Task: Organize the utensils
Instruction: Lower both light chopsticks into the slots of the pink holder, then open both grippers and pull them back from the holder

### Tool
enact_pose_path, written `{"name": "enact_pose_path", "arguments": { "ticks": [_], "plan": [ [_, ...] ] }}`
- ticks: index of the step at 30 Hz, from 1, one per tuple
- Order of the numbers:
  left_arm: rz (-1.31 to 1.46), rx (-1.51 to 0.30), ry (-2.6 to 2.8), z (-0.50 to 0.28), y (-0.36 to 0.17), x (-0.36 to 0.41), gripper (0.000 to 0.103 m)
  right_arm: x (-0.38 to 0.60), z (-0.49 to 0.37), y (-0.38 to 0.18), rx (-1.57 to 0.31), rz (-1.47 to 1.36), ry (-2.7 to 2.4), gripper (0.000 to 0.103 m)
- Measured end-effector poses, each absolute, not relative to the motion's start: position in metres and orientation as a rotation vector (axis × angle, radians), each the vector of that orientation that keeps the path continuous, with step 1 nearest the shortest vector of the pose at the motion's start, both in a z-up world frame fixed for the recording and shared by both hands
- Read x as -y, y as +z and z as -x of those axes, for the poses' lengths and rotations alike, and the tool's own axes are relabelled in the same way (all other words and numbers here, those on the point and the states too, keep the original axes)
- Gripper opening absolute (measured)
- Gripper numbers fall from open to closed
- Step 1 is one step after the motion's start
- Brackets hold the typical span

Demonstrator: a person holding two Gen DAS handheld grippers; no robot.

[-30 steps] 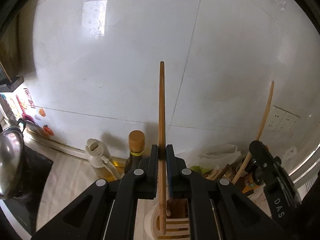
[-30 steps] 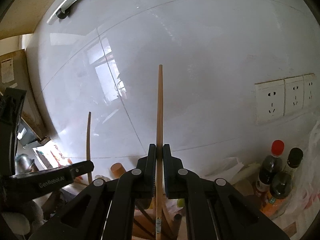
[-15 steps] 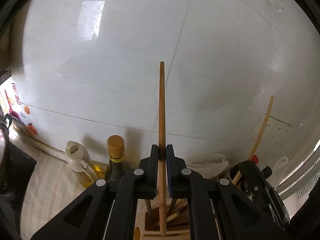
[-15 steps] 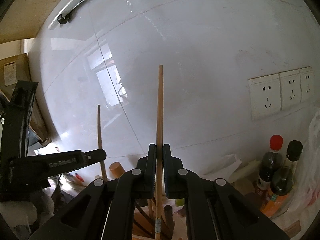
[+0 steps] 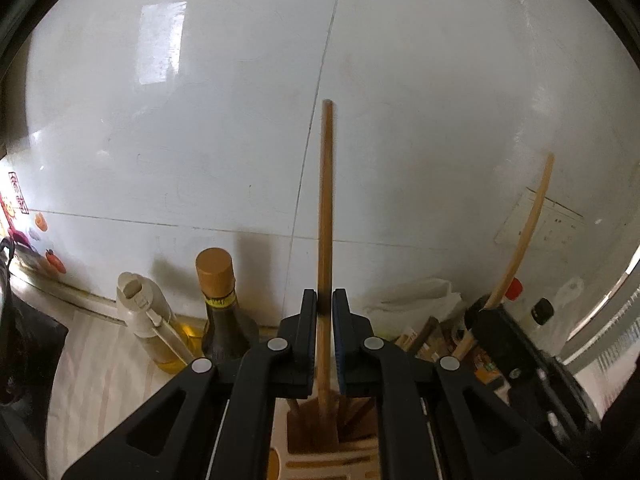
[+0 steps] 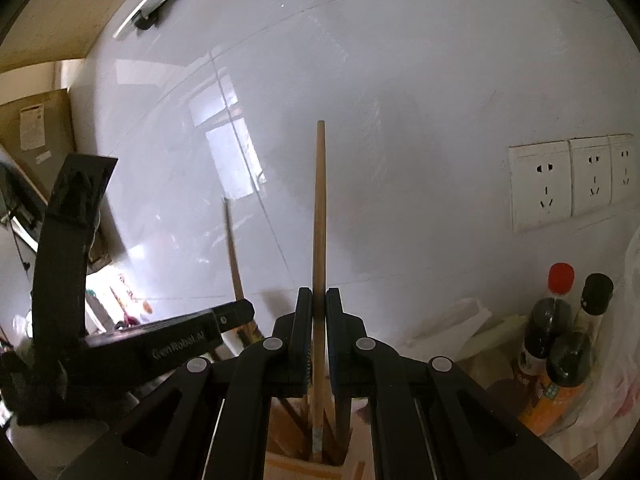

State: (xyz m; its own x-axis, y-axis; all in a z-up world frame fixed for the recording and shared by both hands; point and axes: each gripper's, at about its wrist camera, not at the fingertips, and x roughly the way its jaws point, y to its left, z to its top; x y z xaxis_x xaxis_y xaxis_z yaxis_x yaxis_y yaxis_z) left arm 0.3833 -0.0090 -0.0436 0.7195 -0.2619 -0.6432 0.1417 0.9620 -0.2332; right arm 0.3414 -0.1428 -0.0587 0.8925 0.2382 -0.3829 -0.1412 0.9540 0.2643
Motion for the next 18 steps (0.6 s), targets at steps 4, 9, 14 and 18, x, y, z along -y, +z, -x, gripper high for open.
{"name": "enact_pose_path", "arguments": {
  "ticks": [4, 9, 14, 18],
  "plan": [
    [0.175, -0.741, -0.212, -0.372, -0.029, -0.001, 0.013, 0.145, -0.333, -0.055, -0.466, -0.239, 0.215, 0.011],
    [0.171, -0.692, -0.131, -0.342, 0.000, -0.021, 0.089, 0.154, -0.313, -0.041, -0.488, -0.262, 0.200, 0.057],
    [0.113, -0.697, -0.040, -0.304, 0.003, -0.031, 0.103, 0.157, -0.287, -0.033, -0.581, -0.209, 0.093, 0.092],
    [0.062, -0.738, 0.018, -0.279, -0.011, -0.030, 0.103, 0.154, -0.271, -0.038, -0.666, -0.100, -0.021, 0.103]
  ]
}}
